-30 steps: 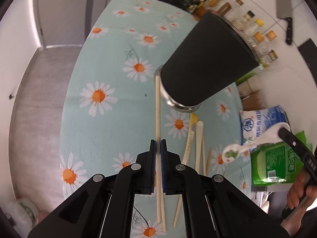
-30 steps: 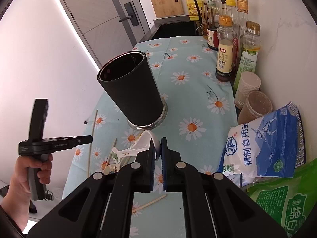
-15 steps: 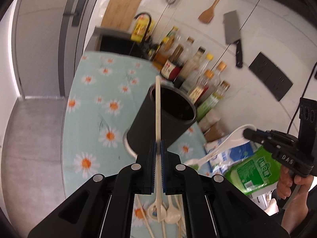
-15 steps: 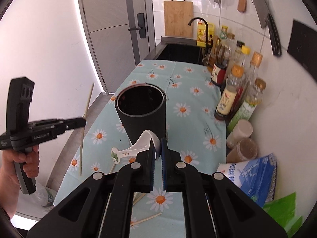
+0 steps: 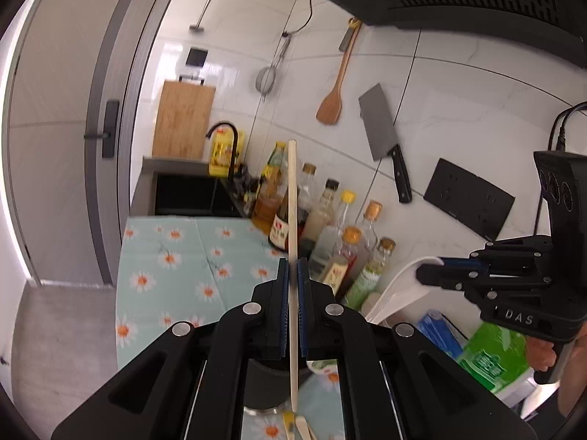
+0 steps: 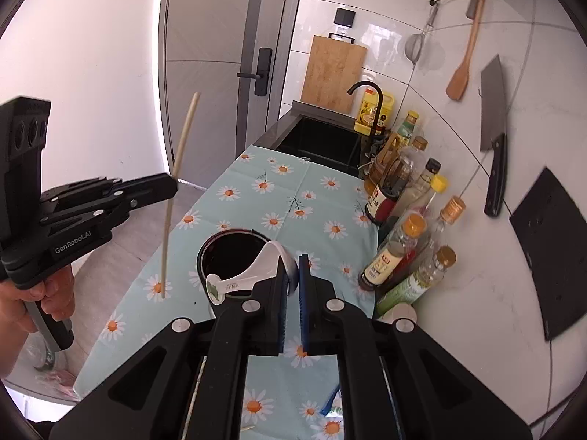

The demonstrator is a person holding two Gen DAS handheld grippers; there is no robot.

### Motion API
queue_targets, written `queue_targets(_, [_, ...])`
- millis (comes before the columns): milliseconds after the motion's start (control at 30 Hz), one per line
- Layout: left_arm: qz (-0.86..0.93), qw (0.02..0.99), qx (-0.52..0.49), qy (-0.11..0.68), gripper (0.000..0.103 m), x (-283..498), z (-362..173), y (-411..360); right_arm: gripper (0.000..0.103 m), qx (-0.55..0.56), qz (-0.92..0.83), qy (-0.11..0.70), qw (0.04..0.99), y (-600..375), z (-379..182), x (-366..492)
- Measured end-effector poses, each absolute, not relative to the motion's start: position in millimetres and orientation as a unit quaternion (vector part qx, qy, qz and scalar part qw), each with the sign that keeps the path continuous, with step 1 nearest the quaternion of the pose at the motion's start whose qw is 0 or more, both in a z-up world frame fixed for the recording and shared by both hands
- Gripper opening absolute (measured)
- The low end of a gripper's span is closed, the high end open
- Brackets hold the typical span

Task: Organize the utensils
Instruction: 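Lift the chopstick with the left gripper while the right gripper carries the spoon over the black holder, then open both grippers to drop the chopstick and spoon into the black holder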

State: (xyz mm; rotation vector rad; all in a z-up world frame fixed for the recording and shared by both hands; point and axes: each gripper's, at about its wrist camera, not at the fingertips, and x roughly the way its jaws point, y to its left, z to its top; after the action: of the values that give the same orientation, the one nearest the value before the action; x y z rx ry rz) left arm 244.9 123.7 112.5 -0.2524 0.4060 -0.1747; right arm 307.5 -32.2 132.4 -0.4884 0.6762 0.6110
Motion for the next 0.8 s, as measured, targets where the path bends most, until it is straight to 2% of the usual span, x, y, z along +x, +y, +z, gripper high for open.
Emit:
queue_targets(300, [-0.095, 0.976, -0.112, 0.159, 0.004, 284, 101, 122, 0.007, -0.252, 0.285, 0.342, 0.859, -2, 122, 344])
queue_targets(667, [-0.087, 0.966, -0.136, 0.201, 0.005, 308, 52, 133, 0.007, -0.249, 0.295, 0.397, 0.833, 14, 72, 383])
queue_targets(733, [-0.091, 0.964, -0.137, 0.207, 0.005, 308, 49, 132, 0.014, -0.237, 0.304, 0.407, 0.828, 13, 68, 385])
queue_targets(800, [-0.091, 0.964, -0.138, 0.21, 0.005, 306, 47, 132, 0.017, -0.226, 0.308, 0.408, 0.829, 11, 68, 385])
